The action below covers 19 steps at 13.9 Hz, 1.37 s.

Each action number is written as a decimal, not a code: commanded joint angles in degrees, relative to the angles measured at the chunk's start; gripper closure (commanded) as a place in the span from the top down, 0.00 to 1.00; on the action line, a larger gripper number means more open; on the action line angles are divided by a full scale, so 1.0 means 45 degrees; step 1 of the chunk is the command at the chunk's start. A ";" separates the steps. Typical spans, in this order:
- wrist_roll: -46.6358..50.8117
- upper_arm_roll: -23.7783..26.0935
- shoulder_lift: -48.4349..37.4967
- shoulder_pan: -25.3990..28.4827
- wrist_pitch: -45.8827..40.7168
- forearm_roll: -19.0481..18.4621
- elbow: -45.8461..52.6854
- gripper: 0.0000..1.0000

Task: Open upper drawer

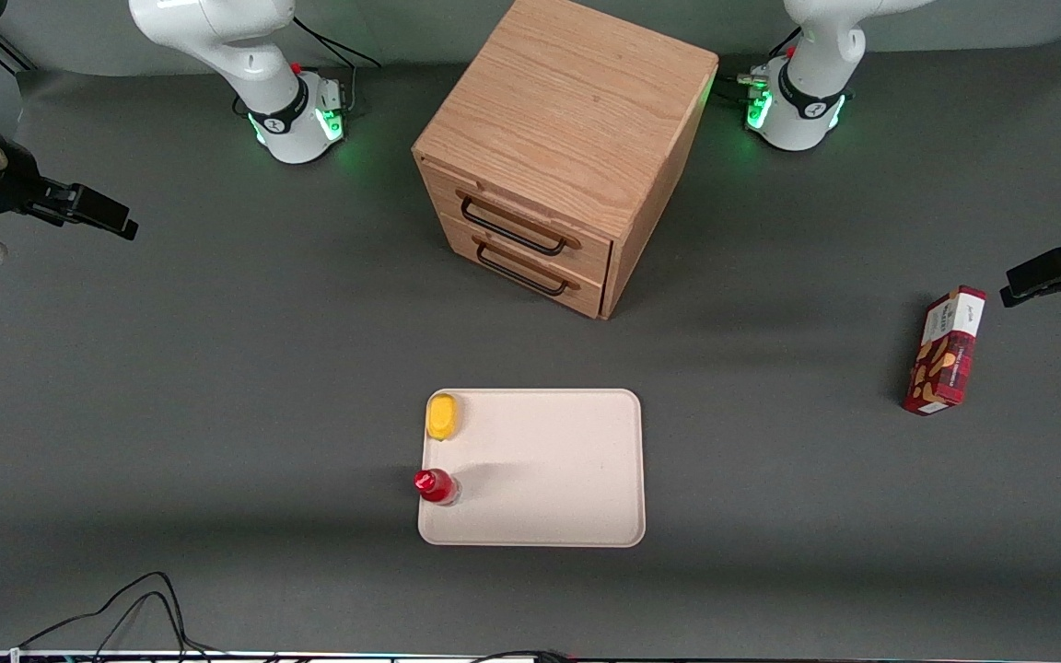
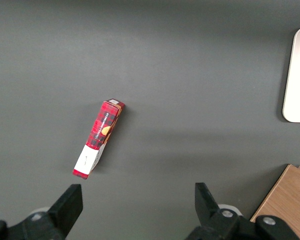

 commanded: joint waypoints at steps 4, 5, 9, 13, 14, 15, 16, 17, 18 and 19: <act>-0.3122 0.0108 0.0183 0.0108 -0.0257 -0.0101 0.0898 1.00; -0.4331 0.0127 0.0222 0.0147 -0.0257 0.0034 0.0978 1.00; -0.8227 0.0614 0.0865 0.0284 -0.0257 0.2079 0.1135 1.00; -0.8288 0.2349 0.2134 0.0264 -0.0276 0.4991 0.1350 1.00; -0.8327 0.2953 0.2388 0.0264 -0.0237 0.5093 0.1292 1.00; -0.8308 0.3636 0.2951 0.0264 -0.0102 0.5133 0.1350 1.00; -0.8328 0.4204 0.3537 0.0264 0.0093 0.5133 0.1408 1.00; -0.8328 0.4751 0.4123 0.0284 0.0578 0.5095 0.1486 1.00; -0.8328 0.5433 0.4515 0.0284 0.1144 0.4998 0.1487 1.00; -0.8328 0.5981 0.4887 0.0284 0.1904 0.4977 0.1390 1.00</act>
